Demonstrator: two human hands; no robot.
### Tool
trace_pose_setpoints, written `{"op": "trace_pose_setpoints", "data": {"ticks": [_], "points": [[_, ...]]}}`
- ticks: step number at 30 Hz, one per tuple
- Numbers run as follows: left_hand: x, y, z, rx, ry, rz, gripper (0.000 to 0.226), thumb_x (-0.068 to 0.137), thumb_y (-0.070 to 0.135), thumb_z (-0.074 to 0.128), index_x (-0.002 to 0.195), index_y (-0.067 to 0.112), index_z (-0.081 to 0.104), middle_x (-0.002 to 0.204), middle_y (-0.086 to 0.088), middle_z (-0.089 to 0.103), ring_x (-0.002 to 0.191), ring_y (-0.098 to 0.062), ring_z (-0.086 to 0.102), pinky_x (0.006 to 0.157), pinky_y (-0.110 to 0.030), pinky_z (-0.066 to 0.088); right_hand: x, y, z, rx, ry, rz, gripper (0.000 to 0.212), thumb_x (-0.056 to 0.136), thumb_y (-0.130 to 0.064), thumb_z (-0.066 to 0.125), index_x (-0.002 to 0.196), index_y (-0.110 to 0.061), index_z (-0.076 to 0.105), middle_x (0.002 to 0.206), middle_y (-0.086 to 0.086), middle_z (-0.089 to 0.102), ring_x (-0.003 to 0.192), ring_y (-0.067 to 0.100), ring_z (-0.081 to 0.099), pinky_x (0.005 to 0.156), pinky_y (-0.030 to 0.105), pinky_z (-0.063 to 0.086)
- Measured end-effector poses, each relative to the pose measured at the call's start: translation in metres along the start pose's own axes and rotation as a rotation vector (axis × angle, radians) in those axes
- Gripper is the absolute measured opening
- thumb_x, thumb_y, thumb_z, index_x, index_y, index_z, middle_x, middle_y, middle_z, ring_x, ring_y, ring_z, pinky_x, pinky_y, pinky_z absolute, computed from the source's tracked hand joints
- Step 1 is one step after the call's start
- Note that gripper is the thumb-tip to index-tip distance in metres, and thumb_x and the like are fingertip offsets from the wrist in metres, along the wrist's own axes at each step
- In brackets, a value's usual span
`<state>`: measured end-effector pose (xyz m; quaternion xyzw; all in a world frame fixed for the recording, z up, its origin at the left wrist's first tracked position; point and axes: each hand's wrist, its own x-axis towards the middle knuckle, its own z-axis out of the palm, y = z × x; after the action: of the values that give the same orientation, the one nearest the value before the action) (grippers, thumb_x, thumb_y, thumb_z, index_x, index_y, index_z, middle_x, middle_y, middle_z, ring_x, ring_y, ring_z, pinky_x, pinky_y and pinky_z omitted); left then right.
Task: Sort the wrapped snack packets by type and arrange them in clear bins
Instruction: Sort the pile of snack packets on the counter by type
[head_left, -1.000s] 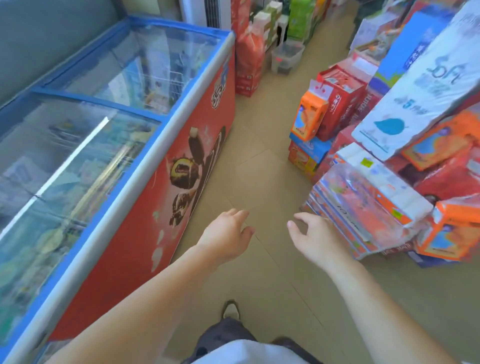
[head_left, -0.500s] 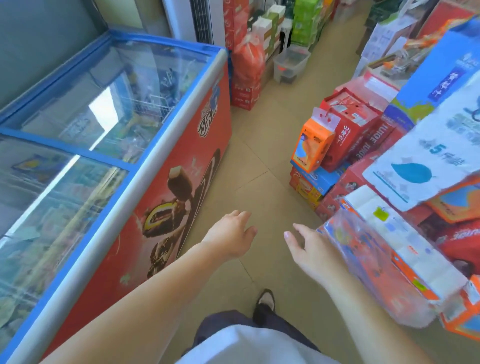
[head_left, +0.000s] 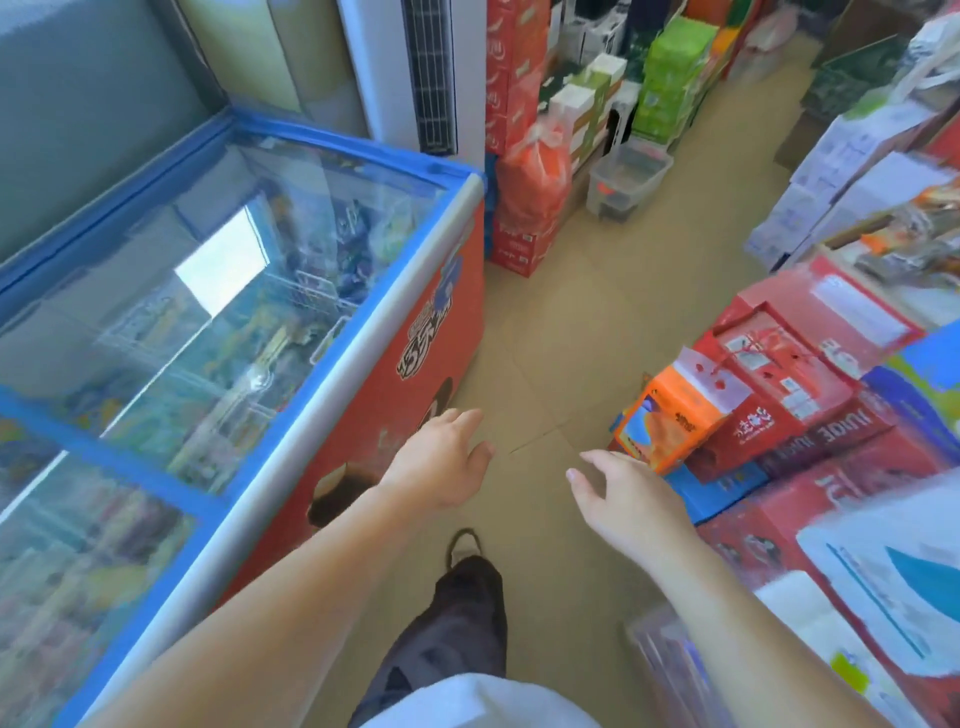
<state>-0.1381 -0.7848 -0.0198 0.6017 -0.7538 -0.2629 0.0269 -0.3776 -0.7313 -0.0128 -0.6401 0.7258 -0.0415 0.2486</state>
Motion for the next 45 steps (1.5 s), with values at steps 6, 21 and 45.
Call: {"op": "trace_pose_setpoints", "data": {"ticks": [6,21,45], "points": [[0.143,-0.003,-0.056,-0.002,-0.056,0.053,0.054,0.105,0.046,0.044,0.15,0.017,0.042,0.143,-0.002,0.053,0.132,-0.026,0.05,0.104,-0.042,0.047,0.128,-0.019,-0.05,0.061,0.022,0.105,0.045,0.099,-0.052,0.051,0.135,-0.027,0.062,0.131,-0.006,0.066,0.122,0.018,0.059,0.096,0.033,0.048],[0.456,0.088,-0.11,0.049,-0.161,0.158,0.055,0.104,0.046,0.047,0.151,0.017,0.044,0.141,-0.005,0.056,0.13,-0.029,0.055,0.104,-0.04,0.047,0.395,0.052,-0.169,0.135,0.088,0.184,0.045,0.099,-0.048,0.055,0.131,-0.019,0.067,0.135,-0.002,0.066,0.127,0.018,0.058,0.101,0.031,0.046],[0.972,0.27,-0.203,0.068,-0.244,0.419,0.056,0.106,0.044,0.048,0.154,0.015,0.043,0.15,-0.004,0.053,0.138,-0.025,0.049,0.112,-0.034,0.041,0.795,0.189,-0.39,0.28,0.145,0.484,0.048,0.102,-0.052,0.048,0.138,-0.024,0.061,0.138,-0.006,0.063,0.127,0.016,0.056,0.091,0.026,0.042]]}}
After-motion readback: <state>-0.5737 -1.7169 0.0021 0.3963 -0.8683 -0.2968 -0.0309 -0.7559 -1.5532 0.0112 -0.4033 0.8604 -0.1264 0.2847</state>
